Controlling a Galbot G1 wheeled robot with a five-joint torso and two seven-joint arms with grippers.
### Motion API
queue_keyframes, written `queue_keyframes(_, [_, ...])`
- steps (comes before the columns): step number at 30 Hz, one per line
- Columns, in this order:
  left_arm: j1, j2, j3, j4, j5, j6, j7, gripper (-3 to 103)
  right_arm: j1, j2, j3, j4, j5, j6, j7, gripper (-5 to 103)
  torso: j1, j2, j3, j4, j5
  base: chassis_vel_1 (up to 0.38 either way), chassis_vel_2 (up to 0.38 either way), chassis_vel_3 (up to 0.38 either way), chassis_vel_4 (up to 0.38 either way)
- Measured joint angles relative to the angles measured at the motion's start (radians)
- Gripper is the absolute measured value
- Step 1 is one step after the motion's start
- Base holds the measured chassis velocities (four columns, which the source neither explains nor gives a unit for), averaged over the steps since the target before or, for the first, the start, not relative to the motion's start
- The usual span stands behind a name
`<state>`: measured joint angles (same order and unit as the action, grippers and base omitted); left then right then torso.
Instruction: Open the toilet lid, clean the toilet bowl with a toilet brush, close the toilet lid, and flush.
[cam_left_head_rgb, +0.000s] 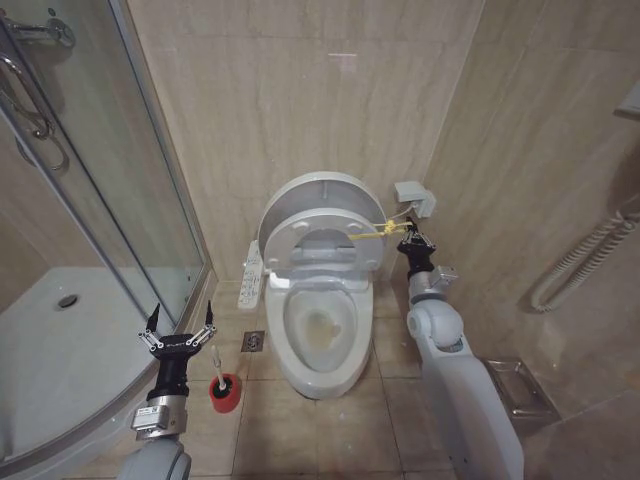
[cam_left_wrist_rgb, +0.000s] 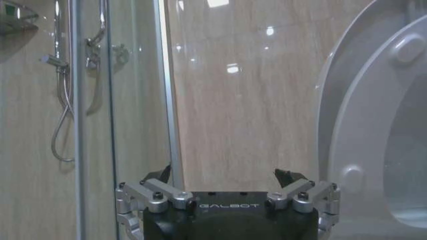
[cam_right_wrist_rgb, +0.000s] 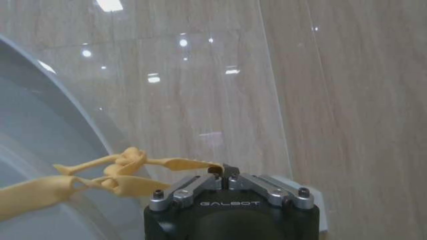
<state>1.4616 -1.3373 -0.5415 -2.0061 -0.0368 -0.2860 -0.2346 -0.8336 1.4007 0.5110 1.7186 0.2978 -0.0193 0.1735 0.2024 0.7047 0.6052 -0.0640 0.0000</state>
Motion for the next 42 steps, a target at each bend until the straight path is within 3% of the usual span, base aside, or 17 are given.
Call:
queue_keyframes(9, [-0.001, 0.0, 0.0, 0.0, 0.0, 0.0, 0.0, 100, -0.011, 0.002, 0.01, -0.01, -0.041, 0.023, 0.007, 1, 0.002, 0.0, 0.001, 0.0002, -0.0001, -0.12, 0.129, 0.126, -0.138])
queue_keyframes(14, [0.0, 0.0, 0.0, 0.0, 0.0, 0.0, 0.0, 100, 0.004, -0.006, 0.012, -0.018, -0.106, -0.006, 0.006, 1, 0.0, 0.0, 0.0, -0.0004, 0.0, -0.002, -0.002, 0.002, 0.0])
queue_keyframes(18, [0.0, 0.0, 0.0, 0.0, 0.0, 0.0, 0.0, 100, 0.065, -0.002, -0.008, -0.064, -0.111, -0.03, 0.029, 1, 0.0, 0.0, 0.0, -0.0002, 0.0, 0.049, -0.06, -0.053, 0.066])
queue_keyframes(33, [0.0, 0.0, 0.0, 0.0, 0.0, 0.0, 0.0, 100, 0.283, 0.035, -0.085, -0.327, -0.118, -0.011, 0.048, 1, 0.0, 0.0, 0.0, -0.0009, -0.0003, 0.0, 0.0, 0.0, 0.0])
queue_keyframes(42, [0.0, 0.0, 0.0, 0.0, 0.0, 0.0, 0.0, 100, 0.329, 0.014, -0.09, -0.397, -0.13, 0.001, 0.045, 1, 0.0, 0.0, 0.0, 0.0008, -0.0001, 0.0, 0.0, 0.0, 0.0])
